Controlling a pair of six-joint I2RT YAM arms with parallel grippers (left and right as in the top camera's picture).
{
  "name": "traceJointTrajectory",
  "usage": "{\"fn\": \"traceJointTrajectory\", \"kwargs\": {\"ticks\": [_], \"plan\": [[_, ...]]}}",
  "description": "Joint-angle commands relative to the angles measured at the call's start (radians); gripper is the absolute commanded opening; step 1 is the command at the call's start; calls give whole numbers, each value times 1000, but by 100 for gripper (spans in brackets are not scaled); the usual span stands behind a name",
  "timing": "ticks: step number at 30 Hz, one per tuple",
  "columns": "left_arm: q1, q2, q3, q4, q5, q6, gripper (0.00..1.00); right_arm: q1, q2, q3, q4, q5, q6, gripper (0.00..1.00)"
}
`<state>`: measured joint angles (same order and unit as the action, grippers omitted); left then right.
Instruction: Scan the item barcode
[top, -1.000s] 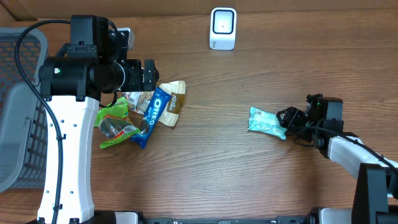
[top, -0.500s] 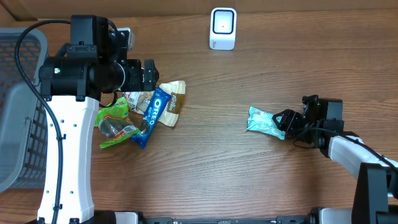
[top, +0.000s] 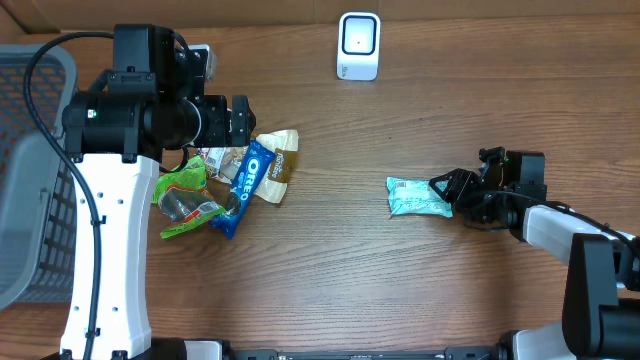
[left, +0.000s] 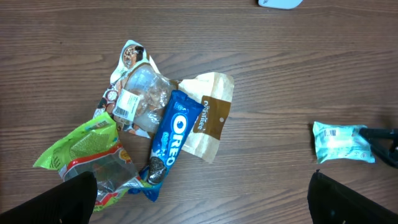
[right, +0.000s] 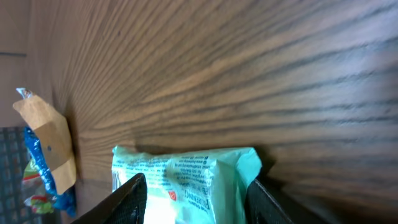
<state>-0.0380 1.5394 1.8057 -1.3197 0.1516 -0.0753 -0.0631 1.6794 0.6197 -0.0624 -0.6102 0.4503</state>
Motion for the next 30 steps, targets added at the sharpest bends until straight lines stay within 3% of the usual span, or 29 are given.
{"fn": "traceJointTrajectory", "kwargs": {"ticks": [1,5,13,16,18,20,26,30], "plan": [[0,4,-4,0,-5,-11,100,25,88,-75,-99,68,-38,55],[0,4,-4,0,-5,-11,100,25,89,-76,-165,74,-115,56],[0,4,-4,0,-5,-11,100,25,89,-76,-157,119,-110,54],[0,4,-4,0,-5,-11,100,25,99,-76,-134,131,-103,40],[0,4,-4,0,-5,-11,100,25,111,-76,-115,130,-103,19],[0,4,-4,0,-5,-11,100,25,118,-76,-104,129,-103,4],[0,4,-4,0,-5,-11,100,24,118,-75,-84,109,-103,4],[0,4,-4,0,-5,-11,100,21,114,-51,-64,-5,-113,4]]}}
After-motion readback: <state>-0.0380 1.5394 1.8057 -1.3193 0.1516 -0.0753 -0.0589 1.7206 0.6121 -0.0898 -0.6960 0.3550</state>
